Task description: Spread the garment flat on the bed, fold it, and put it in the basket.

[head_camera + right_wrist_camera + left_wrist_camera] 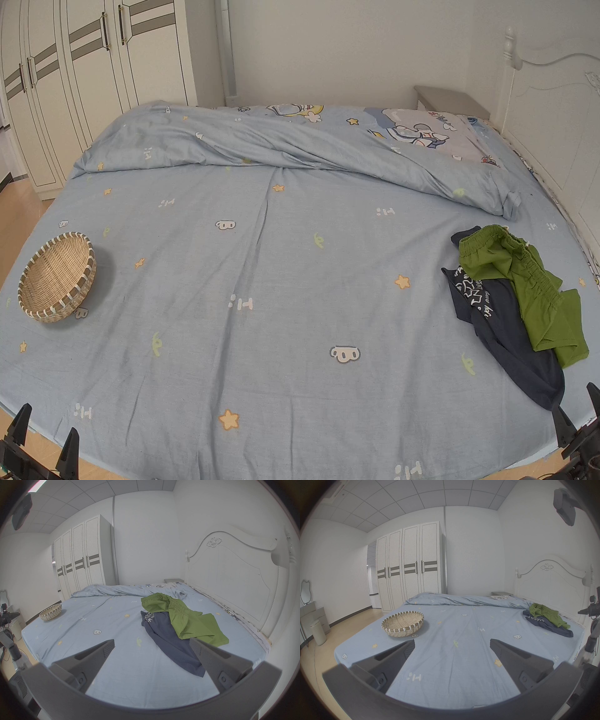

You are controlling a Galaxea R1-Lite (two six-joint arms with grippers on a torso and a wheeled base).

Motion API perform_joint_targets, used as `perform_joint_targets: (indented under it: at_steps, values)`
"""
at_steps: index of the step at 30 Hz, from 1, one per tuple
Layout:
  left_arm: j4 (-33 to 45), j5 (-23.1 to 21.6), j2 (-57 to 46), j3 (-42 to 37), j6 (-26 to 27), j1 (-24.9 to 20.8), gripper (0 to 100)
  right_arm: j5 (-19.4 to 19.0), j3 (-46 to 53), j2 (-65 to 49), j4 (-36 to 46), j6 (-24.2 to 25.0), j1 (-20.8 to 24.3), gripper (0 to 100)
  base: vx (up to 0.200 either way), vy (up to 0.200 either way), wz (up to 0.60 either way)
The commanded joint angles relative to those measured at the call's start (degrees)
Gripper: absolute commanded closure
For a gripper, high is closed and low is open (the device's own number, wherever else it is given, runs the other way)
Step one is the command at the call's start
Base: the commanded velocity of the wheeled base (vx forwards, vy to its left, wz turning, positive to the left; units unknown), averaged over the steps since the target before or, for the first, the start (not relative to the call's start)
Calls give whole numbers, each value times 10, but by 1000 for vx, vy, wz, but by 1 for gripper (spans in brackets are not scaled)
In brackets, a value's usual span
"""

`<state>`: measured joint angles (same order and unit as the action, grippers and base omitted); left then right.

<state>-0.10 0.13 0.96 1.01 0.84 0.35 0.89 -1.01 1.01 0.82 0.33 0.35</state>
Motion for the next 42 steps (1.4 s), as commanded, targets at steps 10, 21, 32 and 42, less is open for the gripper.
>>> perform_joint_targets:
  at_steps: [10, 21, 32, 42]
  values:
    - [0, 0, -10, -10, -1, 0, 0, 1, 9, -8, -6, 1, 0, 0, 0, -120, 0]
    - [0, 0, -10, -10, -1, -1, 0, 8, 9, -8, -9, 3, -1, 0, 0, -200, 0]
    - [0, -2, -10, -10, -1, -1, 0, 4, 9, -8, -10, 3, 0, 0, 0, -18, 0]
    - [1, -3, -10, -9, -1, -1, 0, 7, -280, 131, 79, 194, 42, 0, 0, 0, 0]
